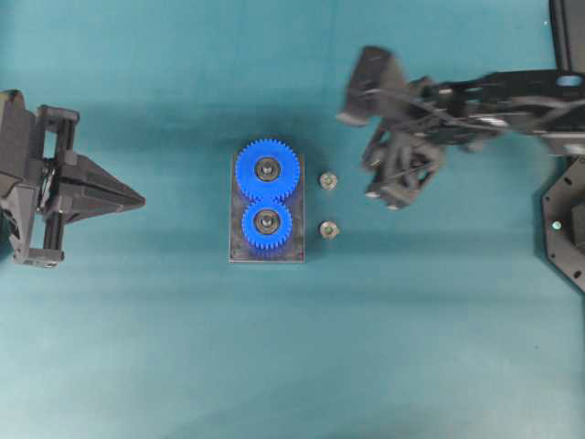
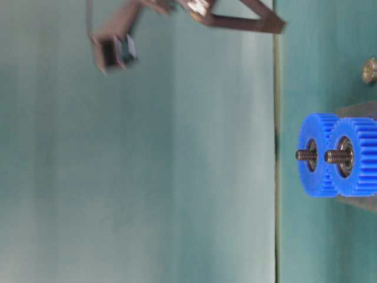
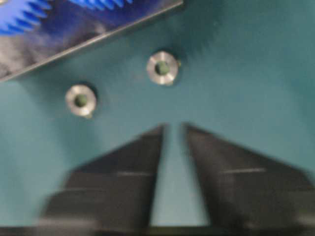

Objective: Insert the washer onto the shaft.
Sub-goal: 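Lower the right gripper and grasp the upper silver washer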

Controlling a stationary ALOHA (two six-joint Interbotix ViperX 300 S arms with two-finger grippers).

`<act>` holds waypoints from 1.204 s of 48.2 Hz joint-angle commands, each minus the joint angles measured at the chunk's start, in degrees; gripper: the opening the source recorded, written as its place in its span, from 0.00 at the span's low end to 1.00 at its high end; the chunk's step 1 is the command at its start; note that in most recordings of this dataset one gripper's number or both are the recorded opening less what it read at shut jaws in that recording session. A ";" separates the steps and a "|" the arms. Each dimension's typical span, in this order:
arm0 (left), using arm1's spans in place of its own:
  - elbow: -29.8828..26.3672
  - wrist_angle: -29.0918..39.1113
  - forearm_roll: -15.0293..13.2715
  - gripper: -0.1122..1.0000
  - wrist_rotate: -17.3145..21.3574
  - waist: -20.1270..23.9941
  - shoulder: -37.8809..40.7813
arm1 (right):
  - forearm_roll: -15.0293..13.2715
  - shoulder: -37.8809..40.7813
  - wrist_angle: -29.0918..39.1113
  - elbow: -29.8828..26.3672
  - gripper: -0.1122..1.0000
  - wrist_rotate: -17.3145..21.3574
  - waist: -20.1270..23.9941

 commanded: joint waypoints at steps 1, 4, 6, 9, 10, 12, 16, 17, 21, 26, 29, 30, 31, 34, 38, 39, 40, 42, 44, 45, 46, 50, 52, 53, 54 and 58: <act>-1.41 -0.18 0.18 0.10 0.00 -0.26 -0.09 | -0.09 2.99 1.32 -3.52 0.57 -0.88 -0.09; -1.41 -0.18 0.18 0.10 0.00 -0.26 -0.18 | -0.53 5.45 1.76 -4.83 0.73 -1.23 -0.09; -1.49 -0.18 0.18 0.10 0.00 -0.26 -0.18 | -0.79 6.94 1.76 -5.63 0.81 -1.58 0.00; -1.49 -0.18 0.18 0.10 0.00 -0.26 -0.18 | -1.32 8.96 1.67 -6.77 0.81 -2.20 0.09; -1.49 -0.18 0.18 0.10 0.00 -0.26 -0.26 | -1.41 9.58 1.76 -7.03 0.80 -2.46 0.09; -1.49 -0.18 0.18 0.10 0.00 -0.26 -0.26 | -1.67 10.99 1.76 -7.91 0.80 -2.90 0.18; -1.49 -0.18 0.09 0.10 0.00 -0.26 -0.35 | -1.76 12.92 1.76 -9.14 0.80 -3.52 0.26; -1.49 -0.18 0.18 0.10 0.00 -0.26 -0.35 | -1.76 13.36 1.85 -9.49 0.80 -3.69 0.35; -1.58 -0.18 0.09 0.10 -0.09 -0.26 -0.44 | -1.85 14.59 1.93 -10.55 0.80 -4.39 0.62; -2.02 -0.35 0.18 0.10 -0.09 -0.26 -0.44 | -1.76 16.17 2.11 -11.69 0.80 -4.83 1.05; -2.20 -0.18 0.09 0.10 -0.09 -0.26 -0.35 | -1.85 16.96 2.46 -12.13 0.79 -4.75 1.23; -2.20 -0.09 0.18 0.10 -0.09 -0.26 -0.35 | -1.85 17.23 2.55 -12.22 0.79 -4.66 1.23; -2.20 0.00 0.18 0.10 -0.09 -0.26 -0.18 | -1.76 17.40 2.55 -12.22 0.79 -4.66 1.32; -2.20 0.00 0.18 0.10 -0.09 -0.26 -0.09 | -1.85 18.02 2.55 -12.30 0.79 -4.66 1.32; -2.11 0.00 0.18 0.10 -0.09 -0.26 -0.18 | -1.76 18.63 2.55 -12.30 0.79 -4.66 1.41; -2.02 0.00 0.18 0.10 -0.09 -0.26 -0.26 | -1.76 18.72 2.55 -12.30 0.79 -4.66 1.41; -2.02 0.00 0.09 0.10 -0.09 -0.26 -0.26 | -1.85 18.81 2.55 -12.30 0.79 -4.57 1.41; -2.02 0.00 0.18 0.10 -0.09 -0.26 -0.26 | -1.85 18.98 2.64 -12.30 0.79 -4.57 1.32; -2.02 0.00 0.18 0.10 -0.09 -0.26 -0.26 | -2.11 18.98 2.64 -12.39 0.79 -4.48 1.32; -1.93 0.00 0.09 0.10 -0.09 -0.26 -0.26 | -2.29 19.07 2.64 -12.39 0.79 -4.48 1.41; -1.93 0.09 0.09 0.10 -0.09 -0.26 -0.26 | -2.37 19.16 2.64 -12.39 0.79 -4.48 1.41; -1.76 0.00 0.18 0.10 -0.09 -0.26 -0.35 | -2.46 19.42 2.64 -12.39 0.78 -4.48 1.41; -1.67 0.00 0.18 0.10 -0.18 -0.26 -0.35 | -2.46 19.42 2.64 -12.48 0.76 -4.48 1.41; -1.67 0.00 0.18 0.10 -0.18 -0.26 -0.35 | -2.46 19.42 2.72 -12.48 0.74 -4.48 1.41; -1.67 0.00 0.18 0.10 -0.18 -0.26 -0.35 | -2.46 19.42 2.72 -12.48 0.72 -4.48 1.41; -1.67 0.00 0.18 0.10 -0.18 -0.26 -0.35 | -2.46 19.42 3.43 -12.48 0.58 -4.48 1.49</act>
